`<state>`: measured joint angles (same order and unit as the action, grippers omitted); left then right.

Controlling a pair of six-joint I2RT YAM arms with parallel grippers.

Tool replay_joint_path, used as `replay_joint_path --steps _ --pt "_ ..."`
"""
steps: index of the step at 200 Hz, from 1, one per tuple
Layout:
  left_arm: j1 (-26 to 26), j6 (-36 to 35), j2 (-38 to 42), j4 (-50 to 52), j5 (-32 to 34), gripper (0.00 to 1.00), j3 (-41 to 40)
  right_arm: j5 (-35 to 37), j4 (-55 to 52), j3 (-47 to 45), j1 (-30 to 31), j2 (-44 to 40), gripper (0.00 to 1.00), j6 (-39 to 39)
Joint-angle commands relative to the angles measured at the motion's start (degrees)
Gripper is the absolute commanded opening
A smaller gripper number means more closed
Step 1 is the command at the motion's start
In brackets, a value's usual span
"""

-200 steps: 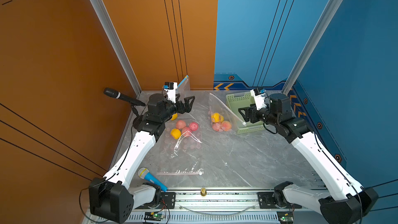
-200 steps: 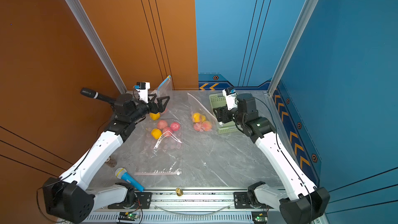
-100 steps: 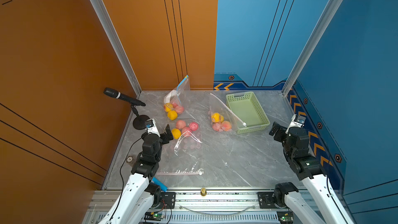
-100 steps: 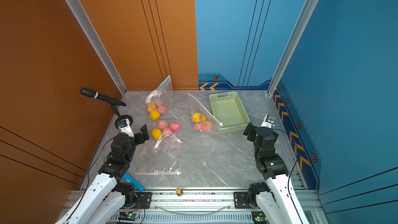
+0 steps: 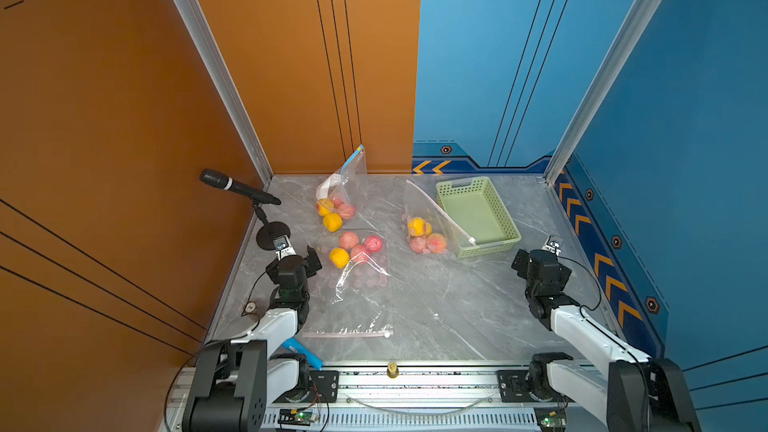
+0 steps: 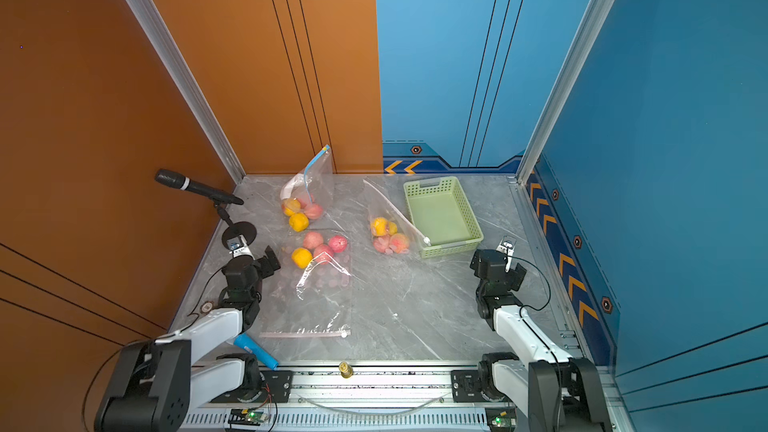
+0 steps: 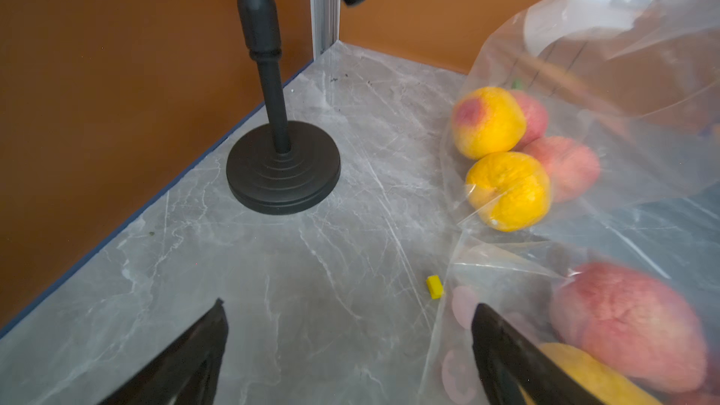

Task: Place the peach in a zip-top bag and seal the zipper
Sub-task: Reset both arms

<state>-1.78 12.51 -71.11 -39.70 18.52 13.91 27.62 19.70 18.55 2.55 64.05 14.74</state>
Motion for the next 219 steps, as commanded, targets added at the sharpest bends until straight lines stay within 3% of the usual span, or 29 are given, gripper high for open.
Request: replay_joint_path --steps 1,33,43,75,87,120,134,219 --pt "-2.0 -4.0 -4.0 -10.5 -7.7 0.98 0.8 -2.2 14.5 -1.0 -1.8 4.6 1.0 -2.6" --pt "-4.9 -3.8 -11.1 -18.3 -14.8 0.97 1.2 -7.2 20.9 -0.4 -3.5 9.4 1.0 -4.2" --pt "-5.7 -4.8 -12.5 -22.1 -20.4 0.98 0.2 -9.6 22.2 -0.1 -4.1 10.6 1.0 -4.7" --pt "-5.1 -9.3 -17.6 -28.5 -31.2 0.98 0.3 -18.4 31.9 -0.7 -5.0 17.6 1.0 -5.5" --pt "-4.0 -11.9 -20.0 -27.9 -35.1 0.98 1.7 -19.9 30.0 0.4 -4.0 18.1 1.0 -7.3" --pt "-4.2 -12.3 -19.3 -23.2 -36.2 0.98 3.8 -24.1 34.3 1.7 -3.3 24.4 1.0 -9.6" --pt "-4.4 -12.0 -19.4 -22.3 -36.6 0.98 4.2 -22.2 28.4 3.5 -2.3 23.2 1.0 -10.5" --pt "-1.8 -15.0 -18.6 -15.9 -35.0 0.98 6.7 -19.8 29.3 3.5 -0.9 23.7 1.0 -11.5"
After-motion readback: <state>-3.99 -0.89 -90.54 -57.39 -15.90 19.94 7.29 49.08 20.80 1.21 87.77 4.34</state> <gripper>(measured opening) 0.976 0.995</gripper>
